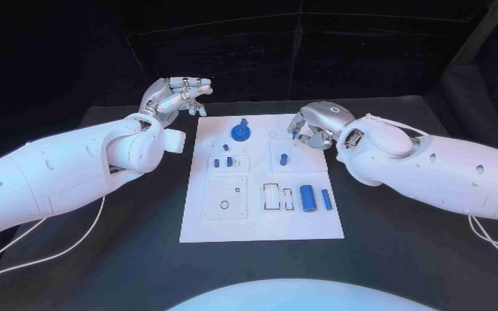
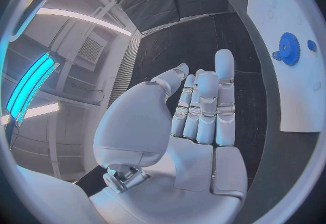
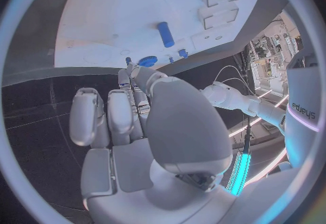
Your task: Assemble the parts on the task board
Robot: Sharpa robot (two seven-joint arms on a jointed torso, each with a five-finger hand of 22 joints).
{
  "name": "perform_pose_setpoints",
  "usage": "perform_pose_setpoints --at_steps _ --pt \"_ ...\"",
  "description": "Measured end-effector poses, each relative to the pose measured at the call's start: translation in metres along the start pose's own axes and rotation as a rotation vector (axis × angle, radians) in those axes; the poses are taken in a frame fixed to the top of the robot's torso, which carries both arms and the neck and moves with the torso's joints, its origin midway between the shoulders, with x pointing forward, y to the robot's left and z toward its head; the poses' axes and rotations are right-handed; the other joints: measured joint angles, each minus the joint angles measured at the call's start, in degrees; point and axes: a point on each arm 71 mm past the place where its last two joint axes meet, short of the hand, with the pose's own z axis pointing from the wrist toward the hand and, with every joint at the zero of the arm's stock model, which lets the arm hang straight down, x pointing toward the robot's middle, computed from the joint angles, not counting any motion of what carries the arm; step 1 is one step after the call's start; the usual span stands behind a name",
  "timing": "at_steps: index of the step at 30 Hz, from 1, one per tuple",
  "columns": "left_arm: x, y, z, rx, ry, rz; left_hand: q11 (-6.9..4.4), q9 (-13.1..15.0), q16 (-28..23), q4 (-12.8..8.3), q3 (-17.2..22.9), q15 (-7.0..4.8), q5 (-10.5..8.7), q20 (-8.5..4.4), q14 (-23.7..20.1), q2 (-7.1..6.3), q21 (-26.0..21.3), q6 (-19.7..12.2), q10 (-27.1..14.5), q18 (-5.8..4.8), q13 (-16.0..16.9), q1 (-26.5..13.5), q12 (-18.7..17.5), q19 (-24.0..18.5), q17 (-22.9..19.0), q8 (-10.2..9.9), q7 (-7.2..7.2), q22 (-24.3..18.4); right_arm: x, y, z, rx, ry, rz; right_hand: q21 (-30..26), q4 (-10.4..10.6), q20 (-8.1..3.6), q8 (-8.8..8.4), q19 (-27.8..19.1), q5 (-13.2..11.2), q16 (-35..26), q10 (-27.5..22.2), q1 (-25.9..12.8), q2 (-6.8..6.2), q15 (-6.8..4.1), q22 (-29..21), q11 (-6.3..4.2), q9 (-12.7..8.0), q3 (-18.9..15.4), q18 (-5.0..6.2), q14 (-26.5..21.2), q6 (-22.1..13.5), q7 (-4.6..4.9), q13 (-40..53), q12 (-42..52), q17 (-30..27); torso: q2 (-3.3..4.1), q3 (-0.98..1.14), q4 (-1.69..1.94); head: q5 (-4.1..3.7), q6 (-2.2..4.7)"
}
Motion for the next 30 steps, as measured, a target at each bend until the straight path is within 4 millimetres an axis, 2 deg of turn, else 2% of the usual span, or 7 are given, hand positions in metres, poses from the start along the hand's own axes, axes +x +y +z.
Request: perform_pose_setpoints --at_steps 11,17,21,25,30 --pt "0.002 0.000 0.000 -0.005 0.005 -0.003 0.00 0.0 -0.2 -0.1 -0.1 0.21 0.00 0.00 -0.2 0.00 0.0 -0.2 0.0 -0.03 0.0 0.0 0.0 0.0 -0.3 0.2 0.21 -0.1 -0.004 0.064 0.000 -0.144 -0.014 0.108 0.0 0.0 0.00 0.00 0.0 0.0 0.0 0.4 -0.2 0.21 0.00 0.0 -0.42 0.0 0.0 0.00 0.0 0.0 0.00 0.0 -0.2 0.1 0.00 -0.04 0.10 1.20 -0.17" --pt "0.005 0.000 0.000 -0.006 0.010 -0.006 0.00 0.0 -0.2 -0.1 -0.1 0.21 0.00 0.00 -0.2 0.00 0.0 -0.2 0.0 -0.05 0.0 0.0 0.0 0.0 -0.3 0.2 0.20 0.0 0.002 0.090 0.006 -0.201 -0.003 0.148 0.0 0.1 0.00 -0.01 0.0 0.0 0.0 0.8 -0.5 -0.01 0.00 0.0 -0.81 0.0 0.2 0.01 0.0 0.0 0.00 0.0 -0.2 0.1 0.00 -0.11 0.14 2.58 -0.70" --pt "0.006 0.001 0.001 -0.006 0.013 -0.007 0.21 0.0 -0.2 -0.1 -0.1 0.00 0.00 0.00 -0.4 0.26 -0.3 -0.4 -0.2 -0.06 0.0 0.3 0.3 0.0 -0.4 0.2 0.00 -0.1 0.017 0.102 0.006 -0.220 0.024 0.179 0.0 0.2 0.00 -0.01 0.0 0.0 0.0 0.8 -0.6 0.15 0.00 0.0 -0.81 0.0 0.2 0.01 0.0 0.0 -0.01 0.0 -0.2 0.1 0.00 -0.18 0.14 3.54 -1.15" --pt "0.006 0.001 0.001 -0.006 0.014 -0.008 0.21 0.0 -0.2 -0.1 -0.1 0.00 0.00 0.00 -0.4 0.26 -0.3 -0.4 -0.2 -0.06 0.0 0.3 0.3 0.0 -0.4 0.2 -0.01 -0.1 0.035 0.110 0.005 -0.232 0.052 0.204 0.0 0.0 0.00 -0.01 0.0 0.0 0.0 0.8 -0.8 0.29 0.00 0.0 -0.81 0.0 0.3 0.01 0.0 0.0 -0.01 0.0 -0.2 -0.1 0.06 -0.14 0.10 4.60 -1.61" --pt "0.007 0.000 0.001 -0.006 0.017 -0.009 0.21 0.0 -0.2 -0.1 -0.1 0.00 0.00 0.00 -0.4 0.26 -0.3 -0.4 -0.2 -0.06 0.0 0.3 0.3 0.0 -0.4 0.2 0.00 -0.1 0.055 0.114 0.005 -0.235 0.080 0.223 0.0 0.0 0.00 -0.02 0.0 0.0 0.0 0.8 -0.8 0.29 0.00 0.0 -0.81 0.0 0.3 0.01 0.0 0.0 -0.01 0.0 -0.2 -0.1 0.07 -0.08 0.10 5.28 -2.10"
